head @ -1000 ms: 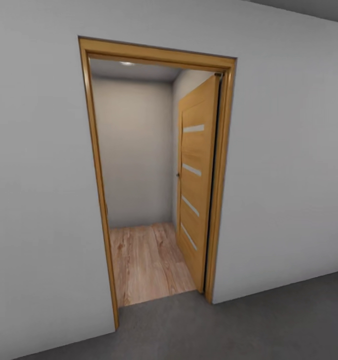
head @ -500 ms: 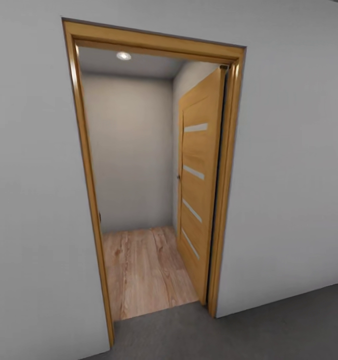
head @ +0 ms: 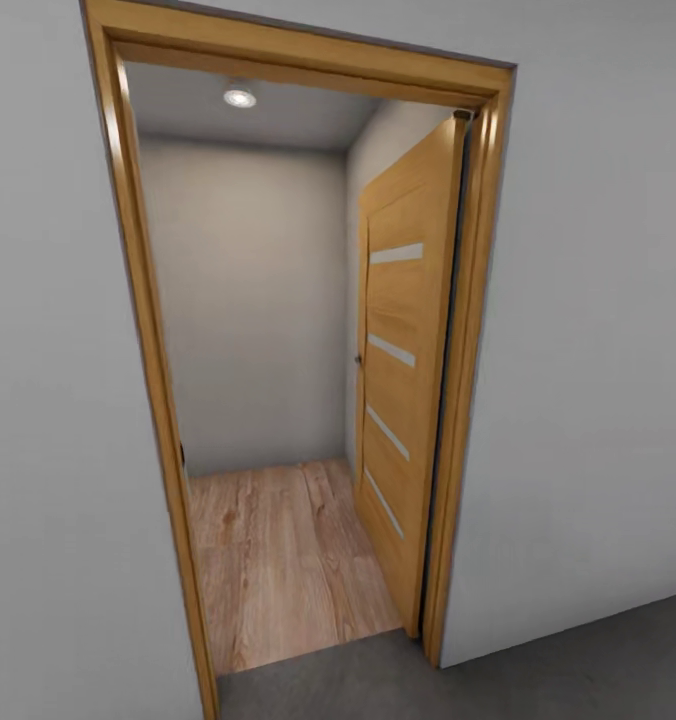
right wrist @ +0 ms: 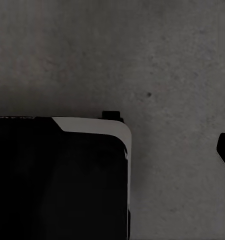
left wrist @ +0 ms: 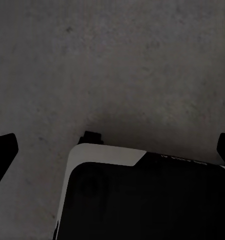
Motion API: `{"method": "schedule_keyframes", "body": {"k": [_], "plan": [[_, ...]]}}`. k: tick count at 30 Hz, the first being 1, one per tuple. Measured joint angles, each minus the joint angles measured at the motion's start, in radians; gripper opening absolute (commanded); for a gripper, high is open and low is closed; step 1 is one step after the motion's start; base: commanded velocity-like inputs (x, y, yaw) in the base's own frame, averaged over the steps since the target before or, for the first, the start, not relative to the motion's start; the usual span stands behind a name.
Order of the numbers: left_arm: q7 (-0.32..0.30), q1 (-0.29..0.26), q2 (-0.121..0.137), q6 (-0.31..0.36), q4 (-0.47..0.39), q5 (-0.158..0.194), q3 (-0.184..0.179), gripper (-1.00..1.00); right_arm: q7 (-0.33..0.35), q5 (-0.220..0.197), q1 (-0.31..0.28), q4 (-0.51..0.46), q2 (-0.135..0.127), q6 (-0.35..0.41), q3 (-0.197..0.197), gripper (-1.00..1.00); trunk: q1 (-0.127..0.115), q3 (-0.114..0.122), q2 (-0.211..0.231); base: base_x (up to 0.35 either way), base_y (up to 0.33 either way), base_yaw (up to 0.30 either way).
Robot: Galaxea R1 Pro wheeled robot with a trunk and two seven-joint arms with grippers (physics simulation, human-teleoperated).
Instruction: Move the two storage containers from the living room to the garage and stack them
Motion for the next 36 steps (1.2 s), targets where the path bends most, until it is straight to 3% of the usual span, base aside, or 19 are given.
{"method": "schedule_keyframes", "body": {"k": [22,36], "plan": [[0.000,0.000,0.000,-0.001,0.000,0.000,0.000,1.00,0.002,0.000,0.001,0.000,0.004,0.000,0.000,1.00,0.000,0.000,0.000,0.321,-0.002,0.000],[0.000,0.000,0.000,-0.001,0.000,0.000,0.000,1.00,0.003,0.000,0.000,0.000,0.005,0.000,0.000,1.00,0.000,0.000,0.000,0.312,-0.102,0.000]]}}
